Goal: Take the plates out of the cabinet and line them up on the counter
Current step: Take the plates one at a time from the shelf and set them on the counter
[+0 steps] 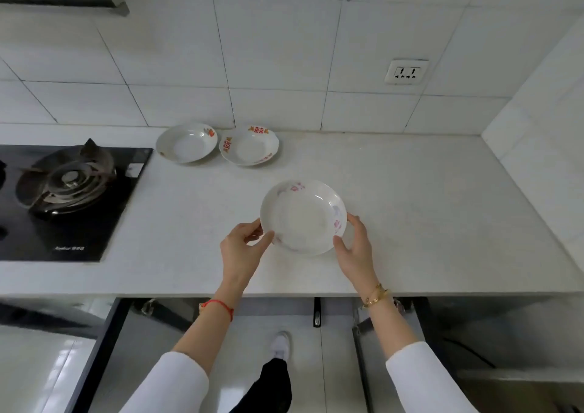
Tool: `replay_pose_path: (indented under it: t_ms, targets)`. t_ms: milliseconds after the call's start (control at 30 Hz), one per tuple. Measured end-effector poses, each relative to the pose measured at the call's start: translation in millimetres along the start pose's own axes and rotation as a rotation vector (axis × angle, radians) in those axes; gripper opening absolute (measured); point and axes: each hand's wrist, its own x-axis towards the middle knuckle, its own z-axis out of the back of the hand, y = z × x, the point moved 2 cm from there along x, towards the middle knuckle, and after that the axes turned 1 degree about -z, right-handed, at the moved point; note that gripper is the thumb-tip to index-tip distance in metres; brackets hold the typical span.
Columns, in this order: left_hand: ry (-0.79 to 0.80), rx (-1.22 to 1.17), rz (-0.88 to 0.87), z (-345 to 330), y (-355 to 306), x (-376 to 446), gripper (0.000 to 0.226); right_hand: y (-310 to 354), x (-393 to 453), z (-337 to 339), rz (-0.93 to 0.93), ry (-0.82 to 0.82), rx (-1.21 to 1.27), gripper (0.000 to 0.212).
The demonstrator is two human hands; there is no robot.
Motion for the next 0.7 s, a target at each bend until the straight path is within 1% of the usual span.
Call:
replay_pose_path:
  t_ms: [300,567,700]
  targets:
    - [0.041,0.083,-0.031,-44.1,-13.0,130.2,0.031,8.2,135.0,-20.1,-0.012,-0.056,-0.055,0.05]
    - [0.048,0.151,-0.013,-84.5,-18.2,217.0,0.032,2.0,227.0,-32.8,-0.109,-0.019,-0.092,0.052]
    - [0.035,0.181,0.026,-108.1,-12.4,250.3,0.032,-5.9,269.5,-38.2,-0.133,0.0,-0.103,0.049]
